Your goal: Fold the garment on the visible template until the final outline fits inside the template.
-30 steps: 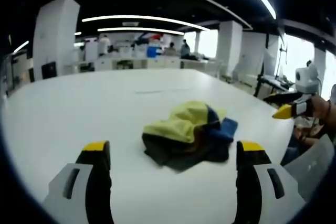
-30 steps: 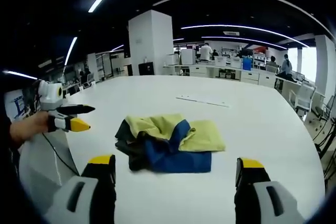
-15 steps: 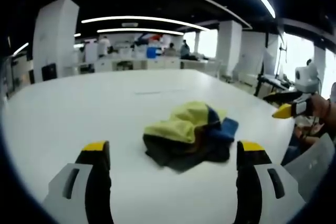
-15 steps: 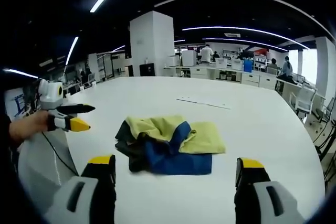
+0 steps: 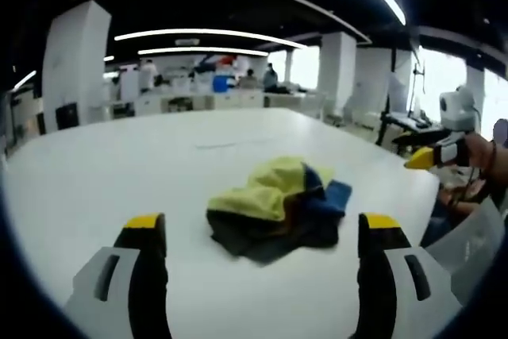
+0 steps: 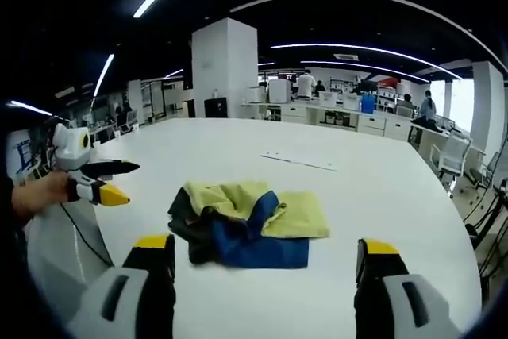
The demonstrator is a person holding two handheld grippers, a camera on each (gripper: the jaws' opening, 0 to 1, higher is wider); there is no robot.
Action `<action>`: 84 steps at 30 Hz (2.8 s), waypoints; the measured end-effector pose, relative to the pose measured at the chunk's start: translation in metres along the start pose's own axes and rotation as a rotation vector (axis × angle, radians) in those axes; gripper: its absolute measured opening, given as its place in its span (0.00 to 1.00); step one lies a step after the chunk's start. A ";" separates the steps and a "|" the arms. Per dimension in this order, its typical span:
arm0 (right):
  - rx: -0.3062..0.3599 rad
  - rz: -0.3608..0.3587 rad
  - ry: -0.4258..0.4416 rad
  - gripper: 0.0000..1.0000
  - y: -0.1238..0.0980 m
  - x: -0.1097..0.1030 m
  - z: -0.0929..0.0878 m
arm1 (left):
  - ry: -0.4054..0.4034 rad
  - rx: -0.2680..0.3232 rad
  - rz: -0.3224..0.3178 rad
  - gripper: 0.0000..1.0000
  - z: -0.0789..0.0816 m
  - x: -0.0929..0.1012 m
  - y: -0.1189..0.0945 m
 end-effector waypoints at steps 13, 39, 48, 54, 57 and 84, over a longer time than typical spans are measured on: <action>0.011 -0.027 0.027 0.97 -0.010 0.009 0.007 | 0.029 -0.044 -0.052 0.97 0.012 0.001 -0.002; -0.016 0.098 -0.129 0.70 0.069 0.007 0.001 | 0.105 -0.128 -0.172 0.71 -0.013 -0.014 0.056; -0.068 0.126 -0.123 0.60 0.100 0.010 -0.017 | 0.072 -0.187 -0.216 0.60 -0.033 -0.008 0.073; -0.099 0.142 -0.164 0.54 0.114 0.007 -0.029 | 0.083 -0.208 -0.225 0.56 -0.044 -0.006 0.084; -0.113 0.142 -0.212 0.52 0.120 0.006 -0.033 | 0.087 -0.216 -0.222 0.52 -0.047 -0.007 0.087; -0.146 0.214 -0.366 0.17 0.160 -0.014 -0.048 | 0.182 -0.254 -0.247 0.22 -0.068 0.004 0.114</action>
Point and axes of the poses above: the point that each gripper's makers call its tool centre point, and the gripper's own axes: y roughly forward along the fingers, x roughly to its right, z roughly out of its top, the point moved 1 cm from there along -y, roughly backward along the fingers, and after that the axes turned 5 degrees about -x, right-handed, at the moved point
